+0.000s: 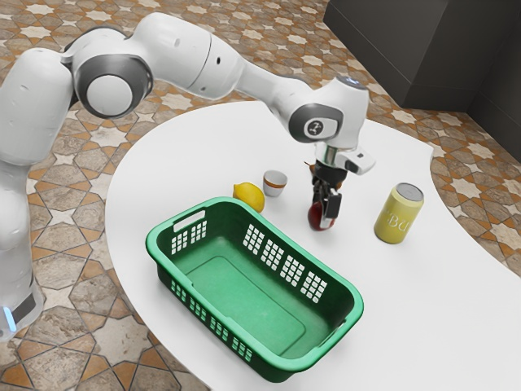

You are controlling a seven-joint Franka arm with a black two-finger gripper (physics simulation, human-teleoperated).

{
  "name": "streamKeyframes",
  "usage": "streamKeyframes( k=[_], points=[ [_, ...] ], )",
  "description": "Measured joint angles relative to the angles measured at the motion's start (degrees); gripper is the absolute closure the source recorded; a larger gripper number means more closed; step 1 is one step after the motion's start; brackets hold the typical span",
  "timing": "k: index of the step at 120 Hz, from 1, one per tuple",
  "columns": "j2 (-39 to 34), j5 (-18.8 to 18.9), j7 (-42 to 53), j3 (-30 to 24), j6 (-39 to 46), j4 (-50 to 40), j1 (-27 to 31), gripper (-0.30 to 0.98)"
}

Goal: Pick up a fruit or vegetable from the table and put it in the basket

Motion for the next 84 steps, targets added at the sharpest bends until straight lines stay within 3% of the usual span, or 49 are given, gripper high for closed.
streamKeyframes(
  k=[84],
  points=[
    [1.7, 0.1, -0.2, -0.3, 0.1, 0.9, 0.2, 0.00]
  ],
)
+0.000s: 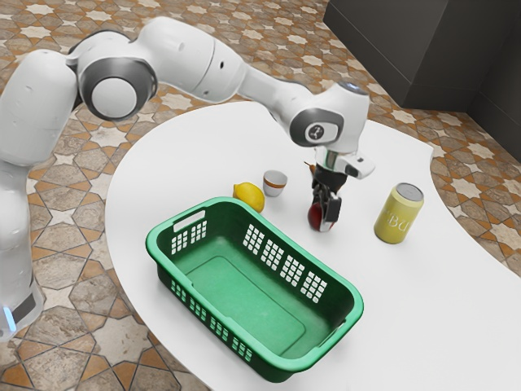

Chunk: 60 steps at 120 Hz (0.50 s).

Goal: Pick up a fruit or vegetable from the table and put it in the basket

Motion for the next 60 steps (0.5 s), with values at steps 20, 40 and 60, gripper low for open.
streamKeyframes(
  k=[20, 40, 60],
  points=[
    [0.1, 0.0, -0.1, 0.0, 0.0, 0.1, 0.0, 0.00],
    [0.1, 0.1, -0.5, 0.0, 0.1, 0.1, 0.0, 0.25],
    [-0.1, 0.7, -1.1, -0.1, 0.1, 0.6, 0.0, 0.31]
  ],
)
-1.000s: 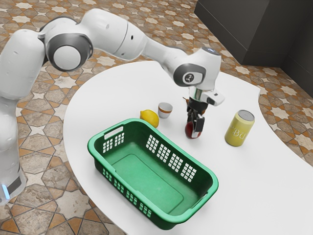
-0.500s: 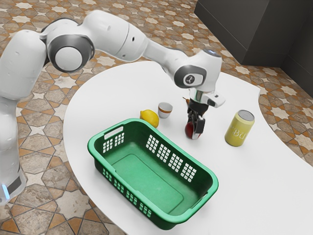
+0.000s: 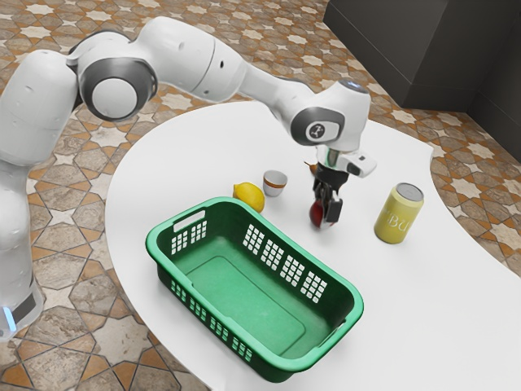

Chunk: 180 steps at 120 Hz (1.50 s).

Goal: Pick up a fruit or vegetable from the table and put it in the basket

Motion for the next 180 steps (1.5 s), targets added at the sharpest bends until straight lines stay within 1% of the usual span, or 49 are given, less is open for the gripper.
streamKeyframes(
  k=[16, 25, 36, 47, 55, 69, 79, 95, 118, 164, 180],
  points=[
    [-2.5, 2.0, -0.3, -0.9, -0.8, 2.5, -0.6, 0.33],
    [-6.4, 3.7, -0.5, -2.2, -2.2, 3.3, -1.8, 0.35],
    [-11.8, 6.2, -0.8, -4.2, -3.8, 2.7, -5.6, 0.35],
    [-16.8, 7.9, -1.4, -4.9, -4.9, -0.9, -9.9, 0.35],
    [-20.6, 8.5, -2.1, -4.9, -5.4, -4.9, -12.0, 0.36],
    [-24.5, 9.0, -3.5, -4.9, -6.0, -9.0, -16.0, 0.36],
    [-25.9, 9.2, -4.7, -4.9, -6.2, -11.1, -19.2, 0.34],
    [-26.7, 9.1, -6.6, -5.0, -6.5, -13.6, -22.9, 0.33],
    [-31.1, 8.7, -9.8, -5.1, -6.7, -20.5, -23.0, 0.34],
    [-32.6, 8.1, -15.1, -4.6, -6.9, -25.7, -23.6, 0.33],
    [-32.5, 7.6, -16.1, -4.5, -6.9, -25.9, -23.6, 0.14]
  ],
)
